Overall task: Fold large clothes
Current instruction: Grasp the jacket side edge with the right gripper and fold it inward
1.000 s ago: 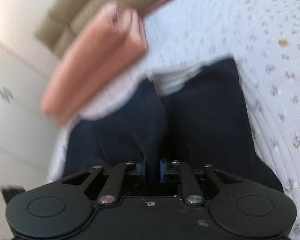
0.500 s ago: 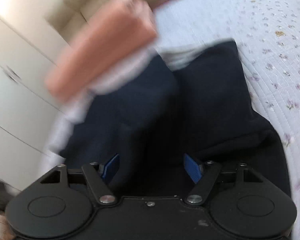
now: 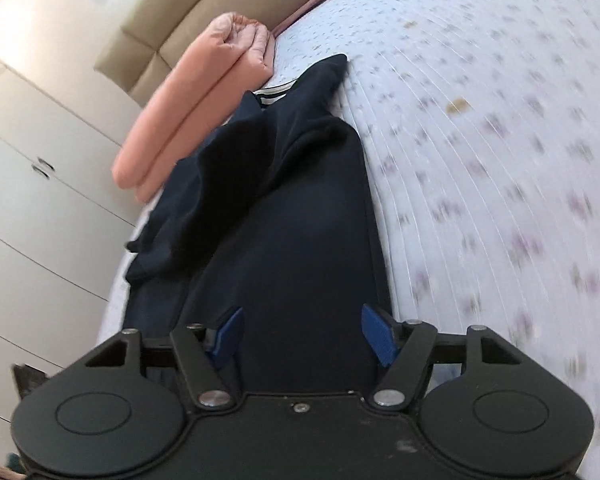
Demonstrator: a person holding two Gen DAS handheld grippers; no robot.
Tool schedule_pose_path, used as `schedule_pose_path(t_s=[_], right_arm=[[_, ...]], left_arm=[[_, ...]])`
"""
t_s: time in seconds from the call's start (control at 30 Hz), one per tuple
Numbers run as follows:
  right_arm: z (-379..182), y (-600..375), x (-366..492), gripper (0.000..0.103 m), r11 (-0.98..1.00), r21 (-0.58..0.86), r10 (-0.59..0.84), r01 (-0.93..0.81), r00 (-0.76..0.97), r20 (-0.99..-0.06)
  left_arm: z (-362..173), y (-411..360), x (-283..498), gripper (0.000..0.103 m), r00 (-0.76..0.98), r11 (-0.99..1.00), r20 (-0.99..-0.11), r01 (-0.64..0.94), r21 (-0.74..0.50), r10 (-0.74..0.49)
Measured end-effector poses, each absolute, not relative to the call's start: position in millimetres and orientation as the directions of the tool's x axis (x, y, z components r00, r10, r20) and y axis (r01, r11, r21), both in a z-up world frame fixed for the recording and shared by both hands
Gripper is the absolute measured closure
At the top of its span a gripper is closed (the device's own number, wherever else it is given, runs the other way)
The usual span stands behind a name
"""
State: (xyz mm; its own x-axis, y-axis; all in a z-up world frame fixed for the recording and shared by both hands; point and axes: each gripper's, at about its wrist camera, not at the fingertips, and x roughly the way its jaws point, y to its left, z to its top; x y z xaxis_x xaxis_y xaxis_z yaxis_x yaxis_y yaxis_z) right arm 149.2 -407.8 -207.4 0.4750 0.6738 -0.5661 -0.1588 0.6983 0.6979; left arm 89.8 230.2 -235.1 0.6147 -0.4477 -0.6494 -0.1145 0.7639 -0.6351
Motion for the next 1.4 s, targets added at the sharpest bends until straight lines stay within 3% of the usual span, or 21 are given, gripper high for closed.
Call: schedule_pose_path(t_s=[0.07,0.13,0.43,0.67,0.93,1.0,1.03,1.07,1.1,1.17,1.27,1.4], right_arm=[[-205,-407,135,0.024,0.685,0.711,0.688,-0.157,0.458,-0.562],[-205,-408,120,0.024,0.679,0.718,0.695,-0.153,0.451,-0.56],[-209,-422,40,0.024,0.667,0.738,0.707,-0.104,0.401,-0.583],[-205,-453,3,0.023,0.733,0.681,0.597,-0.007,0.486,-0.638],[-221,-444,1,0.022,0.637,0.771,0.704,-0.012,0.418,-0.574],[-224,-440,-2,0.037,0.603,0.798,0.739,0.004,0.376,-0.56],[-227,-437,-4,0.071,0.592,0.805,0.749,0.024,0.352,-0.561],[-228,-434,-7,0.094,0.604,0.796,0.738,0.034,0.354,-0.575],[-227,-433,-11,0.094,0.623,0.781,0.718,0.034,0.372,-0.589],[-222,-435,-15,0.094,0.61,0.792,0.712,0.03,0.418,-0.565],[-209,-440,-20,0.095,0.55,0.834,0.709,0.031,0.511,-0.486],[-180,-433,-14,0.095,0.568,0.822,0.711,-0.045,0.53,-0.462]], left_arm=[[-238,227,83,0.047,0.594,0.734,-0.634,-0.105,-0.671,-0.495],[-239,221,73,0.05,0.584,0.744,-0.643,-0.095,-0.661,-0.496],[-246,199,21,0.049,0.51,0.714,-0.628,-0.039,-0.699,-0.587],[-249,200,15,0.049,0.466,0.699,-0.621,-0.008,-0.715,-0.63],[-257,184,11,0.049,0.422,0.678,-0.611,0.013,-0.735,-0.67],[-259,184,5,0.049,0.411,0.67,-0.607,0.013,-0.742,-0.68],[-260,184,3,0.049,0.406,0.669,-0.607,0.013,-0.743,-0.683],[-260,184,2,0.052,0.402,0.665,-0.604,0.017,-0.747,-0.689],[-261,185,-1,0.056,0.394,0.658,-0.598,0.024,-0.753,-0.698],[-260,184,-4,0.089,0.409,0.67,-0.6,0.04,-0.741,-0.688],[-256,184,-6,0.092,0.461,0.665,-0.565,0.076,-0.743,-0.685],[-239,184,-5,0.093,0.527,0.683,-0.538,0.118,-0.721,-0.659]])
